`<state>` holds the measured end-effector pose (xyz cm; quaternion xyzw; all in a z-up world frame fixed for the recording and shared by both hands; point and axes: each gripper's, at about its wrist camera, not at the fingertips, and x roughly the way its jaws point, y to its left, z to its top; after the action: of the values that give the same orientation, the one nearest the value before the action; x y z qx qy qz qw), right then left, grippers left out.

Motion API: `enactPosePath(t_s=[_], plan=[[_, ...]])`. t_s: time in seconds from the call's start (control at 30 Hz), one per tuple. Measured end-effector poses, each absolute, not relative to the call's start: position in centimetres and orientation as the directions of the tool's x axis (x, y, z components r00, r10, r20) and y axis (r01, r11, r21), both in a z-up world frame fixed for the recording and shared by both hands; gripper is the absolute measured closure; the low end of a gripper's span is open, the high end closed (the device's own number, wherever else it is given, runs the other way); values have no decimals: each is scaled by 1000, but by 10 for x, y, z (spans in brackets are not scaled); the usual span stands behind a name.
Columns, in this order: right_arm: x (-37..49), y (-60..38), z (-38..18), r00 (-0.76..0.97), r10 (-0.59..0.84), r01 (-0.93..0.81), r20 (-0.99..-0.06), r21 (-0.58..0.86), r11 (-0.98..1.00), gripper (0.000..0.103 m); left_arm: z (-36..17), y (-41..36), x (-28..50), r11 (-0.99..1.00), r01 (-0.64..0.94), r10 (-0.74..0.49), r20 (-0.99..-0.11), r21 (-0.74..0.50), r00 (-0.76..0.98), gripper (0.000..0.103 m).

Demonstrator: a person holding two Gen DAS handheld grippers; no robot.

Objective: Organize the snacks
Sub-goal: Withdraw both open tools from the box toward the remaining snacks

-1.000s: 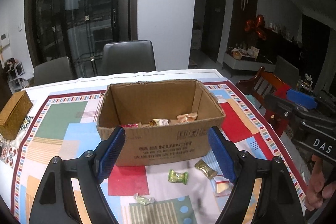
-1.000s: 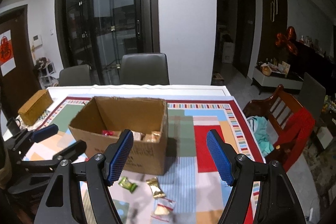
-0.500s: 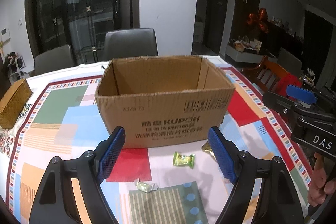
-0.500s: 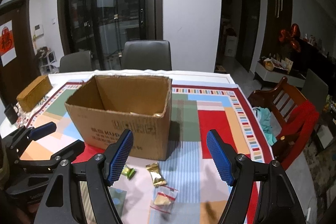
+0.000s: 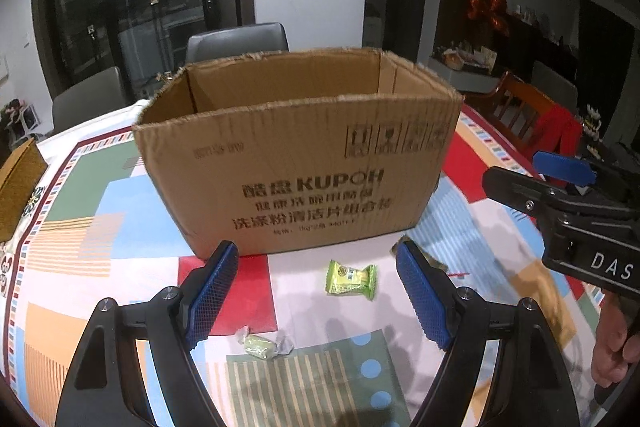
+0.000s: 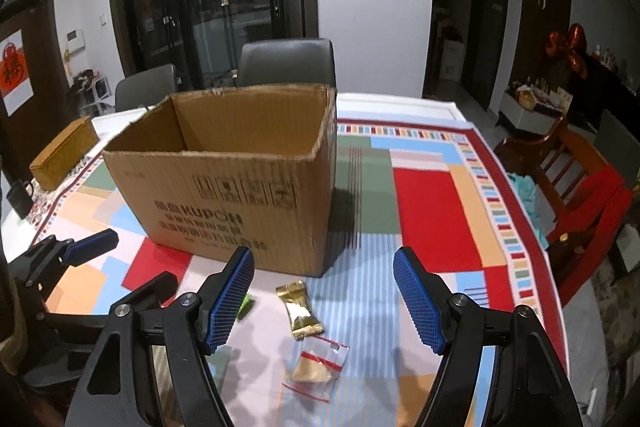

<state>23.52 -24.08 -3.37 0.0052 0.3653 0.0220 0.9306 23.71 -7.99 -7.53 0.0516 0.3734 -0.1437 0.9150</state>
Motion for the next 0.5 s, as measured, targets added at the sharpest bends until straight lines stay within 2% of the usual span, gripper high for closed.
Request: enactPosePath(t_s=[0.5], plan=[[256, -236, -81, 649, 81, -96, -756, 25, 995, 33, -122, -96, 251, 928, 372, -247, -762, -9, 598, 22]])
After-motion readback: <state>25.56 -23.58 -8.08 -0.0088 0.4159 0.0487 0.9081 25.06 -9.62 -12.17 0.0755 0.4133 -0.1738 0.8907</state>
